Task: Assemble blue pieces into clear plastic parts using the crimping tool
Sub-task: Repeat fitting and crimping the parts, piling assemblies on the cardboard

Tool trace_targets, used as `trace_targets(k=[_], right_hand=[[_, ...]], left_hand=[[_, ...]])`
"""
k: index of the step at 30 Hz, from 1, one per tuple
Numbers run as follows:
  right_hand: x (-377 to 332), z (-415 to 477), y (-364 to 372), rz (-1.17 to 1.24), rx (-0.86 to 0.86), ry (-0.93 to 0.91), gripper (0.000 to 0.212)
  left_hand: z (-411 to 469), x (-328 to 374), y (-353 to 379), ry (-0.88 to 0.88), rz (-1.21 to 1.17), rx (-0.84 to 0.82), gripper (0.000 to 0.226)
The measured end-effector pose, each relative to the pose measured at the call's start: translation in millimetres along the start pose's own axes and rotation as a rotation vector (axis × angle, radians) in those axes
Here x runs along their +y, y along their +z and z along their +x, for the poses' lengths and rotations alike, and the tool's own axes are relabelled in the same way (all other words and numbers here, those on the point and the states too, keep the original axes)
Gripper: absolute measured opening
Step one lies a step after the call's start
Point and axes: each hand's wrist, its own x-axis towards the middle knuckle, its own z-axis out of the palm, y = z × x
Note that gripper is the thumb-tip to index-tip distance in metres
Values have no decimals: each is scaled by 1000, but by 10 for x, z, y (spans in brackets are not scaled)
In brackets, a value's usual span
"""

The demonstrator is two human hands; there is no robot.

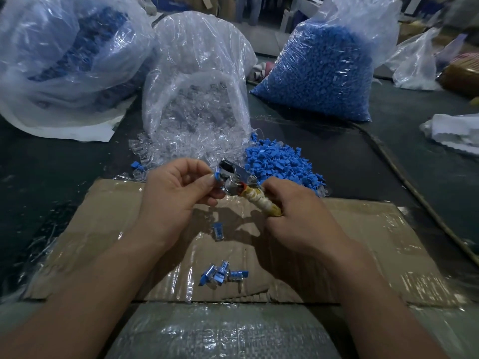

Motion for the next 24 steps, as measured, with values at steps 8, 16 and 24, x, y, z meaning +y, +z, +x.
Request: trace_targets(k=[8, 16, 24], right_hand=[[-11, -5, 18, 50, 34, -1, 25], [26, 23, 42, 51, 79, -3, 21], [114, 6, -28, -25, -12, 67, 30]], left_hand=[[-16, 20, 28, 37, 56, 10, 16], [9, -25, -1, 33, 55, 27, 17], [50, 94, -146, -67, 66, -2, 4]])
